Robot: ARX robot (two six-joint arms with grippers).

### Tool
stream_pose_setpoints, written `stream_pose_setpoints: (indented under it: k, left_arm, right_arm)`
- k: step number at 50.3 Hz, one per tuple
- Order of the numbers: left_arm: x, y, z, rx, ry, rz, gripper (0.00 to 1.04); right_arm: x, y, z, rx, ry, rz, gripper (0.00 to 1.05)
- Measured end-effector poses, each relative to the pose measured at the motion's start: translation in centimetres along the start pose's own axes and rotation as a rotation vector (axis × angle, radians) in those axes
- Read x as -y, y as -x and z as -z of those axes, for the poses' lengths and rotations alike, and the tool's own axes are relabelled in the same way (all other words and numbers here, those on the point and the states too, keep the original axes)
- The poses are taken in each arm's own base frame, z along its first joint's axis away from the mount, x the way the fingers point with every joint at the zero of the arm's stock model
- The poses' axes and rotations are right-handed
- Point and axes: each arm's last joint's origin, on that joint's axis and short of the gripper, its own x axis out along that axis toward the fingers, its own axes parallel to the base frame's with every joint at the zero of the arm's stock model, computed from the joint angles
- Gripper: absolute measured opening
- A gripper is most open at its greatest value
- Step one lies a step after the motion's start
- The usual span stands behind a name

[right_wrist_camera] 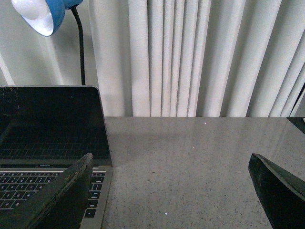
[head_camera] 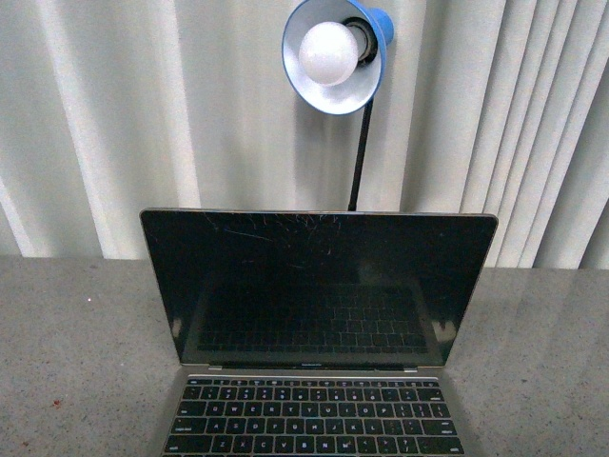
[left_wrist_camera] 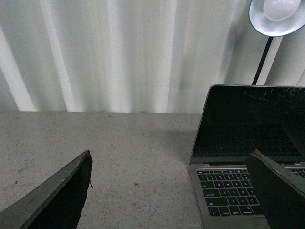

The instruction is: Close laptop

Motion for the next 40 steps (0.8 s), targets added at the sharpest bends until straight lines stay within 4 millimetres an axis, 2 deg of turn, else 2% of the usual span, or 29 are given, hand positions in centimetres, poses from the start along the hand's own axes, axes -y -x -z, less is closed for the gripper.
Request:
stream_pose_setpoints:
  k: [26,29,32,35,40]
  left_arm:
    - [0.0,0.0,0.0,-0.001,0.000,-0.001,0.98]
    - [0.1,-0.1,0.3,-0.106,0.044,-0.105,0.98]
    - [0.0,-0.4,0.7,-0.249,0.086,-0.331,0.98]
    - [-0.1,-0.7,1.2,-0.284,0.096,-0.458,0.98]
    - [-0.3,-1.2,1.2,-0.264,0.139,-0.528,0.98]
  right_arm:
    - [0.0,0.0,0.0,0.000,0.000,0.000,0.97]
    - [0.0,0.0,0.1,-0.011,-0.007,0.012,0.97]
    - [0.1,-0.2,0.3,-0.036,-0.032,0.101,0.97]
    - [0.1,-0.4,0.2,-0.037,-0.045,0.128,0.97]
    - [0.3,-0.8,0.1,-0.028,-0.059,0.123,0.97]
